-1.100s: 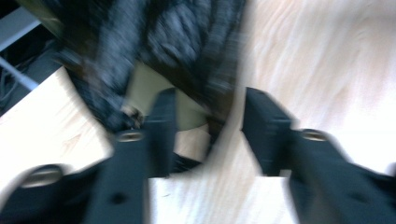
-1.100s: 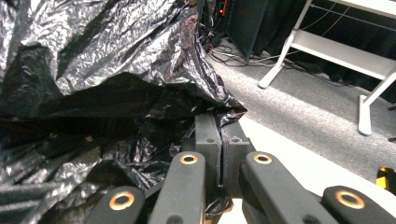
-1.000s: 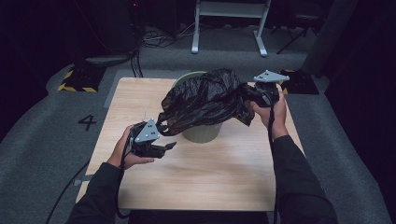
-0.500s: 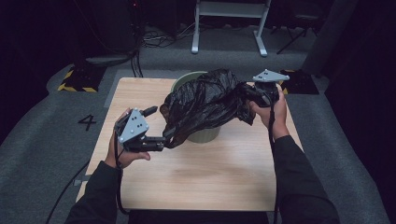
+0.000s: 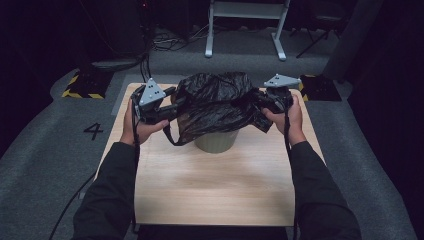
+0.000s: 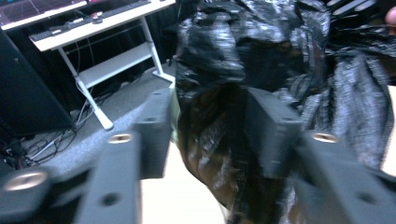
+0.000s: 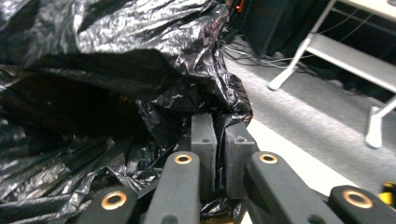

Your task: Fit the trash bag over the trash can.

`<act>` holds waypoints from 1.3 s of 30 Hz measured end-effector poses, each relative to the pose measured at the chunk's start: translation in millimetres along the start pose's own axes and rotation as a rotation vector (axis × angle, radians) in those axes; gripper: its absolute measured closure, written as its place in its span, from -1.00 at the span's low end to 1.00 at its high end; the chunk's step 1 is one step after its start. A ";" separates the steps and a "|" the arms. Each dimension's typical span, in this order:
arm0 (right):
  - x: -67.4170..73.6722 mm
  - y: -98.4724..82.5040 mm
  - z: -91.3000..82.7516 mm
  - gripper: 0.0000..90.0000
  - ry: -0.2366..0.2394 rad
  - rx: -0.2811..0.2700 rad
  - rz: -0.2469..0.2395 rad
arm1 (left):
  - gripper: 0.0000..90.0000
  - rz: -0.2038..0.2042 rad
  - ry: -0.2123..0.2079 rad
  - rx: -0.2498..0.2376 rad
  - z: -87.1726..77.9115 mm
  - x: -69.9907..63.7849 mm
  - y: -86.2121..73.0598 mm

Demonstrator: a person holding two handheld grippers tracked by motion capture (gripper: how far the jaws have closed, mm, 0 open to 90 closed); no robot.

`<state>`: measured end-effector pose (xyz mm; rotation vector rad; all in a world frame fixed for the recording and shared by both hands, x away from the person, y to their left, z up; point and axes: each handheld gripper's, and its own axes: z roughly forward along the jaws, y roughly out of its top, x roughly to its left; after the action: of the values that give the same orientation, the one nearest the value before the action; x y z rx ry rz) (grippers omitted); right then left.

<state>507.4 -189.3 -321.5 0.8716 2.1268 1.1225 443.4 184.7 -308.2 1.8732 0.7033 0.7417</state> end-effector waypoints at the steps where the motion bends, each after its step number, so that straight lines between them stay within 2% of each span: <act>1: -1.5 -0.3 1.4 0.89 0.003 -0.002 0.005 | 0.41 0.000 -0.001 0.016 4.9 3.4 -0.7; 3: -3.5 -0.9 4.3 0.89 -0.005 0.001 -0.001 | 0.60 -0.005 0.015 0.051 16.1 10.2 -3.3; 7: -7.4 -3.4 13.1 0.89 0.002 0.003 0.024 | 0.96 -0.048 0.012 0.065 34.7 19.8 -9.6; 10: -10.5 -6.3 22.1 0.89 0.004 0.007 0.046 | 0.99 -0.091 0.016 0.065 49.8 24.8 -15.9; 15: -15.9 -13.4 34.4 0.92 0.030 0.016 0.090 | 1.00 -0.165 0.024 0.109 77.9 33.0 -32.2; 18: -17.8 -18.9 39.6 0.95 0.064 0.024 0.107 | 1.00 -0.227 -0.001 0.085 83.9 36.2 -39.7; 20: -18.8 -22.2 40.1 0.95 0.093 0.020 0.126 | 1.00 -0.256 -0.050 0.077 83.4 39.5 -45.4; 23: -19.0 -27.1 38.1 0.97 0.122 0.004 0.134 | 1.00 -0.240 -0.066 0.087 81.1 36.5 -49.3; 26: -17.4 -33.0 34.3 0.98 0.156 -0.019 0.154 | 1.00 -0.227 -0.084 0.081 75.9 29.5 -52.2; 29: -15.0 -36.8 28.4 0.99 0.185 -0.028 0.153 | 1.00 -0.208 -0.099 0.076 66.4 20.2 -54.9; 31: -11.4 -40.1 21.0 0.99 0.197 -0.029 0.133 | 1.00 -0.189 -0.109 0.068 58.4 11.9 -57.3; 34: -9.0 -48.3 7.7 0.99 0.252 -0.039 0.136 | 1.00 -0.156 -0.127 0.055 45.0 -2.4 -60.9; 35: -7.6 -50.5 3.7 0.99 0.262 -0.041 0.135 | 1.00 -0.134 -0.130 0.050 37.6 -10.4 -62.8; 39: 2.3 -61.7 -21.0 0.96 0.301 -0.049 0.085 | 0.99 -0.103 -0.154 0.035 16.9 -25.7 -69.2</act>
<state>473.4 -224.4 -364.7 0.8190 2.3079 1.4191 429.0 181.6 -382.4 1.8875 0.7122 0.5164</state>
